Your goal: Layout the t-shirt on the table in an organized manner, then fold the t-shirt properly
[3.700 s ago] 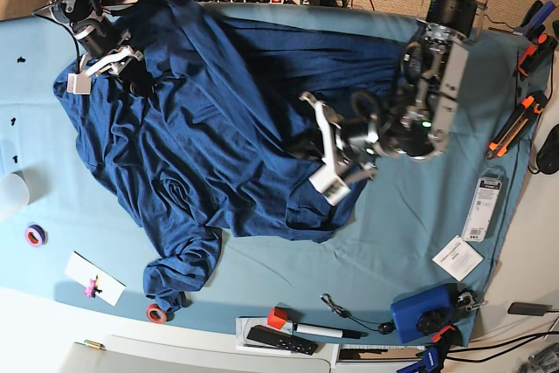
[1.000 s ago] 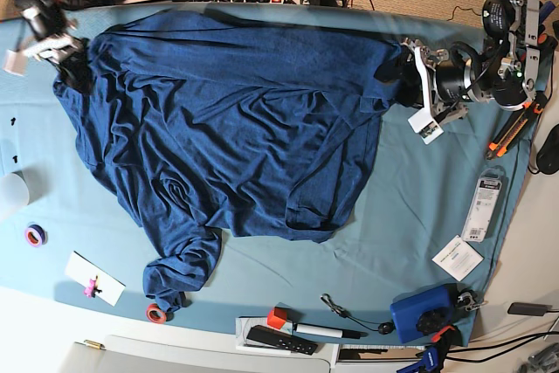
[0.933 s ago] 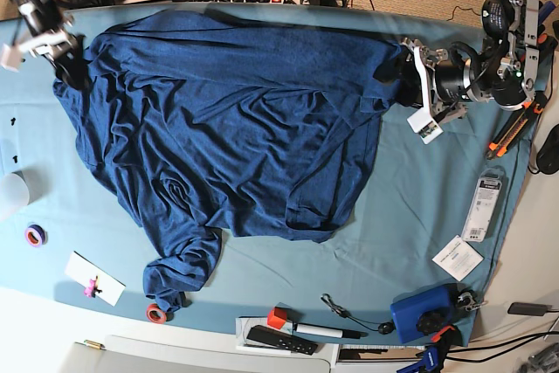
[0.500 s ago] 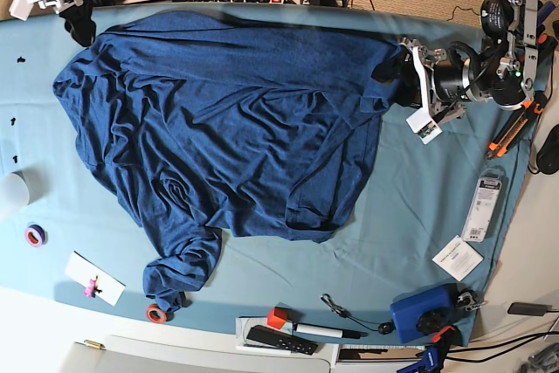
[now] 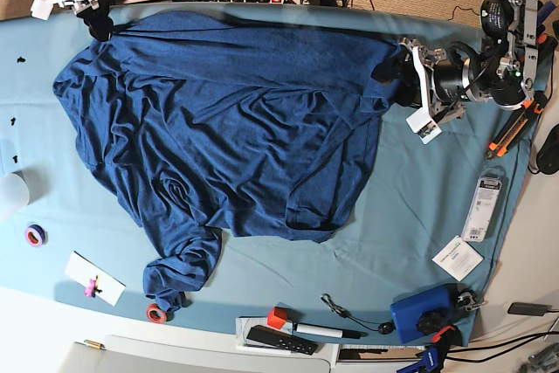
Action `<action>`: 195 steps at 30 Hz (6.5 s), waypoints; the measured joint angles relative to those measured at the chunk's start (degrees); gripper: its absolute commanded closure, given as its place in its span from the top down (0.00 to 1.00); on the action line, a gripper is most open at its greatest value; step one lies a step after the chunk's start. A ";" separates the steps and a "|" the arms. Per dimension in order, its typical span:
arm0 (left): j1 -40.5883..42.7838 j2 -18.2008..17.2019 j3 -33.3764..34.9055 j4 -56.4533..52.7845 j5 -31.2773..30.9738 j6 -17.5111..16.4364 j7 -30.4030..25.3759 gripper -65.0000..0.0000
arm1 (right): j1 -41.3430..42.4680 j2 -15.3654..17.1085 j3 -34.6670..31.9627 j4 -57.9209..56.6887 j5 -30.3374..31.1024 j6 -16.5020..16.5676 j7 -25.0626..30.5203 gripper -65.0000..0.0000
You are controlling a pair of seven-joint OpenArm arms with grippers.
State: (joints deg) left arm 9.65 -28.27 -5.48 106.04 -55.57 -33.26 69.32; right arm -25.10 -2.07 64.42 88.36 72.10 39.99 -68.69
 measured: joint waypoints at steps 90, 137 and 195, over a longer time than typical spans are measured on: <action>12.39 -0.66 -6.54 -2.80 -20.04 -4.11 10.82 0.00 | -1.60 0.26 9.05 11.91 4.94 -0.09 -10.38 0.00; -3.45 3.98 -6.47 -2.82 -2.38 -5.03 -1.90 0.00 | 12.70 5.70 -12.24 12.96 -29.44 -5.53 3.85 0.00; 11.45 0.61 -6.40 -2.82 -9.03 3.23 4.20 0.58 | 12.55 5.70 -13.44 12.96 -31.80 -5.68 2.67 0.00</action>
State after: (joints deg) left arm 21.10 -27.66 -11.88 103.22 -64.60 -30.02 73.52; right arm -12.56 3.64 50.98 101.32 40.29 34.30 -66.02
